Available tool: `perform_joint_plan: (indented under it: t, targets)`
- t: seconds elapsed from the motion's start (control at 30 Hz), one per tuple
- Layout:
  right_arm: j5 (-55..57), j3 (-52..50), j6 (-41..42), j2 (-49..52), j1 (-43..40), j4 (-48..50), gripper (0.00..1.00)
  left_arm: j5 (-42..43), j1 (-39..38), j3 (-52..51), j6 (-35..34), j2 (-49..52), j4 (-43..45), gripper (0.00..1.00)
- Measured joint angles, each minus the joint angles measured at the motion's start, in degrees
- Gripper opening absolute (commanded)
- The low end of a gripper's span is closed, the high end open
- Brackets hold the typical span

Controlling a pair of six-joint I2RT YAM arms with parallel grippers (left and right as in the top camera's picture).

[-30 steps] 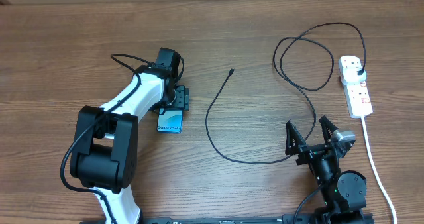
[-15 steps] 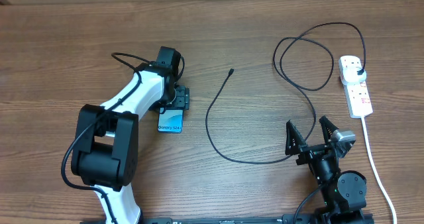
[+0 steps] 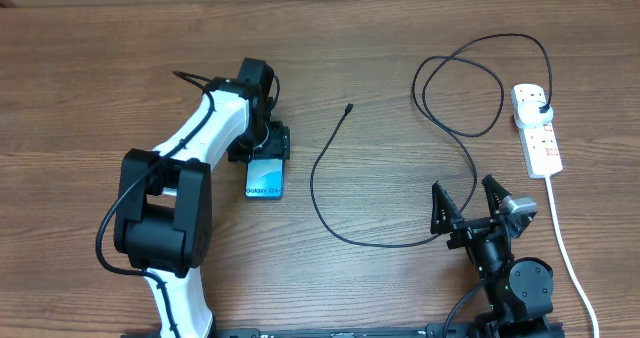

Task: Plug charger to phone and switch on socket
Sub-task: 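Lift the phone with the left gripper and carry it rightward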

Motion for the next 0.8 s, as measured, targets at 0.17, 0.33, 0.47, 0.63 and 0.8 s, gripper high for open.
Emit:
perform_joint_plan:
  t: [0.17,0.33,0.47,0.63,0.8]
  targets:
    - [0.00,0.00,0.00,0.00,0.00,0.02,1.00,1.95,0.02,1.33,-1.01,0.00,-0.37,0.76]
    - [-0.04,0.00,0.00,0.00,0.00,0.00,1.00,6.19,0.96,2.38,-3.30,0.00,-1.51,0.76]
    - [0.00,0.00,0.00,0.00,0.00,0.02,1.00,11.43,2.64,4.00,-5.44,0.00,-1.57,0.75]
    - [0.00,0.00,0.02,0.00,0.00,0.02,1.00,19.54,5.86,4.92,-9.31,0.00,-1.31,0.76]
    - [0.00,0.00,0.02,0.00,0.00,-0.02,1.00,27.65,9.46,4.92,-13.27,0.00,-1.33,0.77]
